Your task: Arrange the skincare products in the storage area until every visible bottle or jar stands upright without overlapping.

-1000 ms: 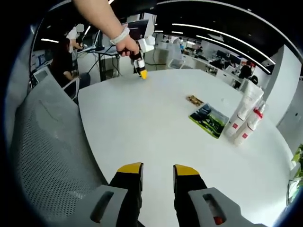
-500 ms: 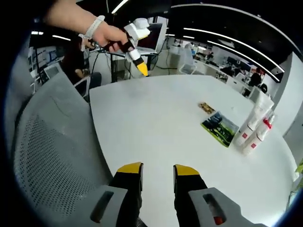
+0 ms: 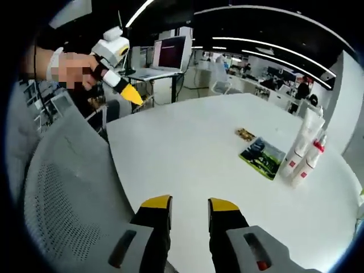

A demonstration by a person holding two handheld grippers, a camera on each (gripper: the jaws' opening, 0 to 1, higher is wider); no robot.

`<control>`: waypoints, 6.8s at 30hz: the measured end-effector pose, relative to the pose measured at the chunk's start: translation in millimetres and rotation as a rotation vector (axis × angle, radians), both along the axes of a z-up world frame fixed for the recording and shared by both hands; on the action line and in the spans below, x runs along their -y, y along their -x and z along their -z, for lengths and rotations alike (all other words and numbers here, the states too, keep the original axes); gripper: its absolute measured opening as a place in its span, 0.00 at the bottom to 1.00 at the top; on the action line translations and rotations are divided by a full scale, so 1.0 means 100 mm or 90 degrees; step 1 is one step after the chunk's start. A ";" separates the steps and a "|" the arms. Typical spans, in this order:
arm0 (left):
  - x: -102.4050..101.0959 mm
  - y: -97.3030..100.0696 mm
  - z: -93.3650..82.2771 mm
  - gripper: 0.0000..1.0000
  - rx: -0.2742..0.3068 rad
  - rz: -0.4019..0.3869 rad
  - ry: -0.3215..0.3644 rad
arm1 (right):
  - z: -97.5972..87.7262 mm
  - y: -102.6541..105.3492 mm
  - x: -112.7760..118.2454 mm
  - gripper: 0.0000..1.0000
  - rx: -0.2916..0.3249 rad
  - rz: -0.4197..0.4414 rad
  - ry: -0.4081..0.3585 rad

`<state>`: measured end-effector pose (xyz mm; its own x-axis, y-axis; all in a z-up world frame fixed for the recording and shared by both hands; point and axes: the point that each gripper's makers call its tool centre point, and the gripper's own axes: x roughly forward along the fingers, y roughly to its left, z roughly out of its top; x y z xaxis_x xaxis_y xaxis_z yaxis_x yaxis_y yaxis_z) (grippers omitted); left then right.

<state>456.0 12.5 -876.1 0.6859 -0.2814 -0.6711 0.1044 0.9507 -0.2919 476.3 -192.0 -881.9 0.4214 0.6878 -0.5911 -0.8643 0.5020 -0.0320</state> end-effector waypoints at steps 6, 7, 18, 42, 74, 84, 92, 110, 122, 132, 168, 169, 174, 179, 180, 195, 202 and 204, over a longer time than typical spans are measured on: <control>0.25 0.09 0.02 0.35 0.030 0.051 0.001 | -0.38 0.05 -0.43 0.27 -0.161 0.027 -0.150; 0.28 0.10 0.02 0.35 0.030 0.059 0.002 | -0.41 0.06 -0.47 0.23 -0.179 0.030 -0.165; 0.82 0.30 -0.09 0.35 0.086 0.199 -0.033 | -0.28 0.44 -1.00 0.31 -0.417 0.119 -0.270; 1.11 0.51 -0.07 0.47 0.122 0.295 -0.016 | -0.19 0.56 -0.82 0.00 -0.456 0.103 -0.252; 1.18 0.51 -0.53 0.00 0.118 0.243 0.532 | -0.67 0.58 -0.93 0.02 -0.539 -0.038 -0.428; 1.11 0.44 -0.53 0.00 0.107 0.200 0.574 | -0.69 0.49 -0.96 0.03 -0.521 0.000 -0.469; 0.99 0.36 -0.52 0.00 0.109 0.156 0.602 | -0.60 0.59 -0.93 0.00 -0.530 0.003 -0.447; 0.86 0.28 -0.54 0.00 0.132 0.105 0.625 | -0.58 0.64 -0.85 0.00 -0.549 0.013 -0.453; 0.98 0.34 -0.54 0.02 0.111 0.138 0.622 | -0.66 0.55 -0.84 0.00 -0.569 0.059 -0.525; 0.93 0.31 -0.49 0.00 0.115 0.127 0.607 | -0.51 0.69 -0.93 0.04 -0.552 0.051 -0.480; 1.02 0.30 -0.34 0.00 0.049 0.145 0.609 | -0.43 0.35 -0.78 0.09 -0.467 0.150 -0.487; 1.01 0.29 -0.33 0.00 0.047 0.143 0.610 | -0.42 0.33 -0.74 0.18 -0.444 0.151 -0.470; 0.89 0.13 -0.27 0.00 0.024 0.123 0.615 | -0.24 0.20 -0.27 0.18 -0.206 0.107 -0.232; 0.86 -0.10 -0.28 0.00 0.015 0.129 0.609 | 0.03 0.18 0.04 0.46 -0.075 0.090 -0.064; 0.86 -0.15 -0.29 0.00 0.012 0.134 0.607 | 0.12 0.17 0.10 0.45 -0.045 0.090 -0.022; 0.80 -1.00 -0.19 0.00 -0.023 0.134 0.557 | 0.55 0.06 0.30 0.45 0.038 0.101 0.156; 0.80 -1.38 -0.05 0.00 -0.045 0.127 0.542 | 0.63 0.09 0.34 0.44 0.019 0.096 0.178; 0.81 -1.51 0.00 0.00 -0.052 0.128 0.532 | 0.66 0.09 0.36 0.44 0.016 0.096 0.182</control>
